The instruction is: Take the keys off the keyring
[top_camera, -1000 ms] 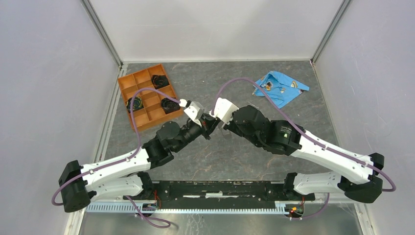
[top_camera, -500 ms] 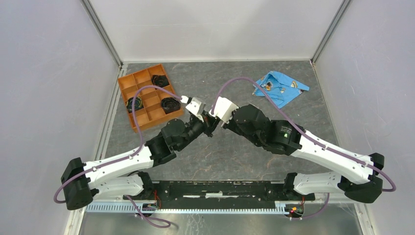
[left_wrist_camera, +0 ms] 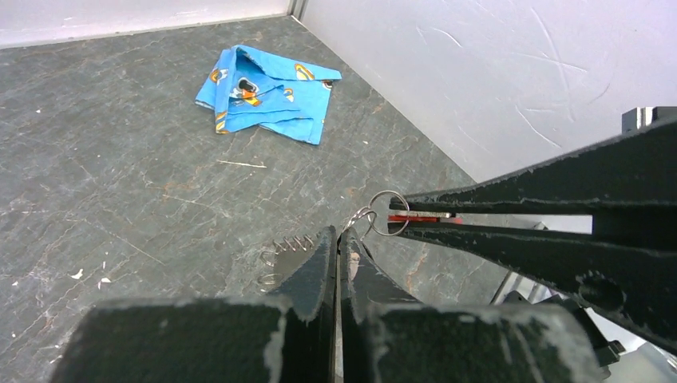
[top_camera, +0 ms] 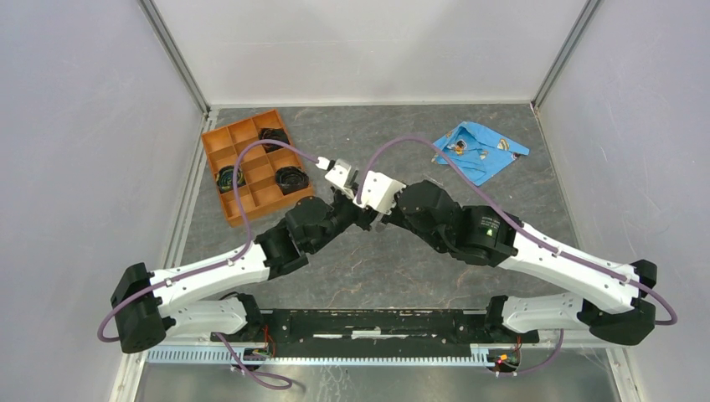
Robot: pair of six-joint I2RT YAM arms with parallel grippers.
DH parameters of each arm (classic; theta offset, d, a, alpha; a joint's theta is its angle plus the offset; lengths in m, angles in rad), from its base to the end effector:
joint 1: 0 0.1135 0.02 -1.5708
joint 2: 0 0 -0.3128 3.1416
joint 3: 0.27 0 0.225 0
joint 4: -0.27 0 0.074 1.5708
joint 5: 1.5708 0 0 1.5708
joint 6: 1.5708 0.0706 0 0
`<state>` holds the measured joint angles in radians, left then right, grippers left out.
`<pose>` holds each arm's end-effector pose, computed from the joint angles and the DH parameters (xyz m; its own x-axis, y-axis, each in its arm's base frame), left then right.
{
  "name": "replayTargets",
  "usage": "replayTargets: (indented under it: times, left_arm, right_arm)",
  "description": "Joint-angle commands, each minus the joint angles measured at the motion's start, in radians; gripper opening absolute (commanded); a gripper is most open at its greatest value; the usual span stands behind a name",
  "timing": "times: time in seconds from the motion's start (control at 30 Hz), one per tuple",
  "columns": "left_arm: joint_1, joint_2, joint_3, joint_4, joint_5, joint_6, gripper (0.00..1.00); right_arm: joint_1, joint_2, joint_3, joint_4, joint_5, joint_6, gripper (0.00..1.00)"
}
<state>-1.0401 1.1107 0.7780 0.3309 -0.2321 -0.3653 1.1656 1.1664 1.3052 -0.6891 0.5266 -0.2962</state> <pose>0.1397 -0.2060 0.3794 -0.2591 -0.2454 -0.9342 0.6749 0.6459 -0.3568 0.1187 0.1868 0.4199 -0.0146 -0.6741 -0.7385 -0.6586 0.5622 -0.5002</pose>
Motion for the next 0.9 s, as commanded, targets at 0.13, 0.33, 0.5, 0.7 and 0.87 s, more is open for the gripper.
replayTargets:
  times: [0.13,0.33,0.5,0.7,0.87]
  left_arm:
    - [0.011,0.013,0.02,-0.024,-0.012,-0.046,0.02]
    - [0.01,-0.043,-0.063,0.132,0.09,0.025,0.02]
    - [0.009,-0.092,-0.111,0.215,0.157,0.116,0.02]
    - [0.009,-0.111,-0.142,0.273,0.209,0.182,0.02]
    - [0.008,-0.112,-0.158,0.294,0.227,0.235,0.02]
  right_arm:
    - [0.072,-0.039,0.0,0.138,0.057,-0.114,0.01]
    - [0.072,-0.203,-0.231,0.414,0.086,-0.231,0.01]
    - [0.073,-0.287,-0.348,0.541,0.026,-0.343,0.01]
    - [0.072,-0.347,-0.444,0.674,-0.006,-0.442,0.01]
    - [0.072,-0.358,-0.492,0.742,0.016,-0.516,0.01]
